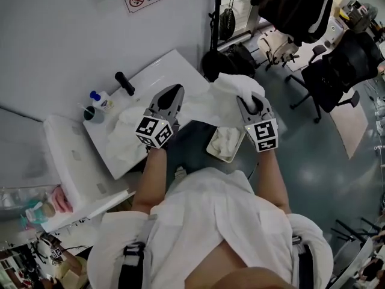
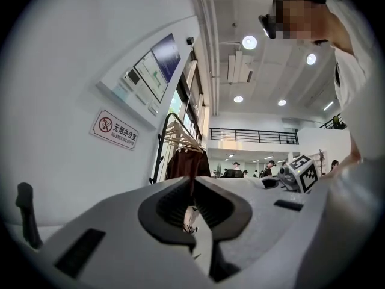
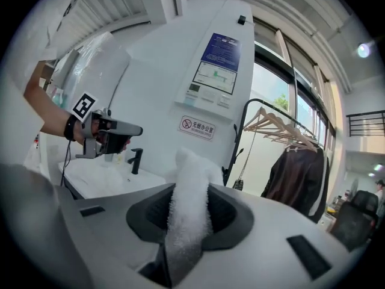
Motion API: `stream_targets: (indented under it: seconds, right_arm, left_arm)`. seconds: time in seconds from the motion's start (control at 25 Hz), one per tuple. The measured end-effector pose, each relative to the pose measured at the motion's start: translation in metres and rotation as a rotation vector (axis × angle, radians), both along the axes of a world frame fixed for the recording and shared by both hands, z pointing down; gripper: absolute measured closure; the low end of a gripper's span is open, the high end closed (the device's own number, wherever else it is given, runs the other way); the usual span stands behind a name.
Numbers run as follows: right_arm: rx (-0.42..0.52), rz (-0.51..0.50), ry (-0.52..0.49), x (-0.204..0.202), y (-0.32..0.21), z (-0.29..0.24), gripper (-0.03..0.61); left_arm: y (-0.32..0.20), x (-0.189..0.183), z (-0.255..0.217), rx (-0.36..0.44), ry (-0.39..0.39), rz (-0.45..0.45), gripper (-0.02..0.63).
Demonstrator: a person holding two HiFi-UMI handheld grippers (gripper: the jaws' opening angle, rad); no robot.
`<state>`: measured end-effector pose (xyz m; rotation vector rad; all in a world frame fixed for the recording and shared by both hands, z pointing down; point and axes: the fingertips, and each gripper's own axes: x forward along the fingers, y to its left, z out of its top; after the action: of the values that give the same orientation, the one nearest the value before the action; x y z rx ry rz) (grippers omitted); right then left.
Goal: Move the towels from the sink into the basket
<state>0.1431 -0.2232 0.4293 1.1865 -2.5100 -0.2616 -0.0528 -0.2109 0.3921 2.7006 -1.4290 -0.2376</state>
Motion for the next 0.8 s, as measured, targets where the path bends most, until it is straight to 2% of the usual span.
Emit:
stream_targets:
  seconds: [0.16,0.36,0.56,0.8]
  right_arm:
    - [0.0,0.052,-0.003,0.05,0.0,-0.001,0.46]
    - [-0.043,0.087,0.006,0.101,0.007,0.015,0.46]
    - [-0.108,0.073,0.023,0.119,-0.005,0.046,0.46]
    - [-0.228,0.097,0.025,0.132,-0.013,0.103,0.46]
  left_arm:
    - [-0.003,0.038,0.008,-0.01,0.017,0.023,0.588]
    - [0.004,0.081,0.022,-0.033,0.033,0.047,0.588]
    - [0.004,0.105,0.03,-0.037,0.039,0.046,0.588]
    - [0.011,0.11,0.045,-0.069,0.026,0.023,0.588]
